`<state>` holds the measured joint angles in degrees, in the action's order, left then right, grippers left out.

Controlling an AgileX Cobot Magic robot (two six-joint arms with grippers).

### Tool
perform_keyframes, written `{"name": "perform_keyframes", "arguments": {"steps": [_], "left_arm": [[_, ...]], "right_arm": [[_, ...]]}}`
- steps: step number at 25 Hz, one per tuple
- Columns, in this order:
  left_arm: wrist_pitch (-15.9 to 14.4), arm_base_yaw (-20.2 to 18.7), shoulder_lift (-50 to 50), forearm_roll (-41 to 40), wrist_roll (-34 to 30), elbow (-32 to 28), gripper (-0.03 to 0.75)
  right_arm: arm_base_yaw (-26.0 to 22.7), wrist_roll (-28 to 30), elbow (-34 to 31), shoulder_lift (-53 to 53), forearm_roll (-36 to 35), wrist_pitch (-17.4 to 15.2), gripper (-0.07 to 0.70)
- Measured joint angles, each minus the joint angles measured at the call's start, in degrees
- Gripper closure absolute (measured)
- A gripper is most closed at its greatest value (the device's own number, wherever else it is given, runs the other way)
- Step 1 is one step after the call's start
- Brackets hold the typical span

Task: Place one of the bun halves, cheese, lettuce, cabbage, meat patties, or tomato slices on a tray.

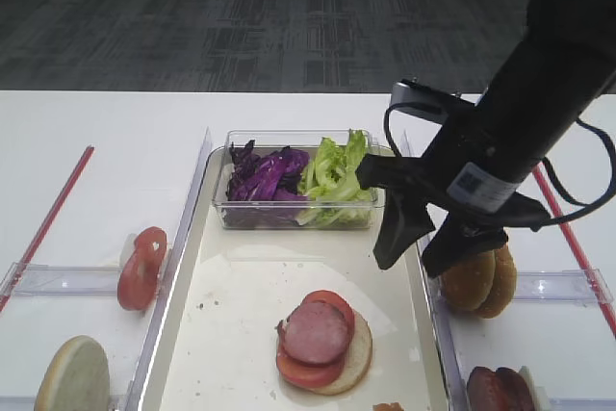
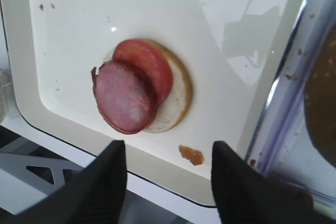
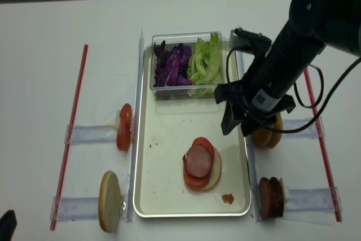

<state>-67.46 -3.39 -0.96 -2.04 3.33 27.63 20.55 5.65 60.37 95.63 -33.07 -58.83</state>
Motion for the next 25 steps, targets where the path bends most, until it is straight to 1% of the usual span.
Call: {"name": "perform_keyframes", "arguments": {"steps": [5, 8, 13, 17, 19, 25], "left_arm": [[0.0, 0.0, 0.0, 0.0, 0.0, 0.0, 0.491], [0.0, 0.0, 0.0, 0.0, 0.0, 0.0, 0.491], [0.0, 0.0, 0.0, 0.0, 0.0, 0.0, 0.491], [0.0, 0.0, 0.0, 0.0, 0.0, 0.0, 0.491], [0.0, 0.0, 0.0, 0.0, 0.0, 0.0, 0.491], [0.0, 0.0, 0.0, 0.0, 0.0, 0.0, 0.491]], "right_arm": [[0.0, -4.9, 2.46, -1.61, 6.13, -2.19, 0.24], [0.0, -7.33, 3.77, -1.97, 9.51, -4.14, 0.239], [0.0, -8.72, 5.22, -1.97, 12.21, -7.43, 0.239], [0.0, -9.92, 5.73, -1.97, 13.31, -8.78, 0.239], [0.0, -10.48, 5.97, -2.03, 15.04, -9.88, 0.239], [0.0, -13.32, 6.08, -4.68, 19.5, -10.63, 0.24]]}}
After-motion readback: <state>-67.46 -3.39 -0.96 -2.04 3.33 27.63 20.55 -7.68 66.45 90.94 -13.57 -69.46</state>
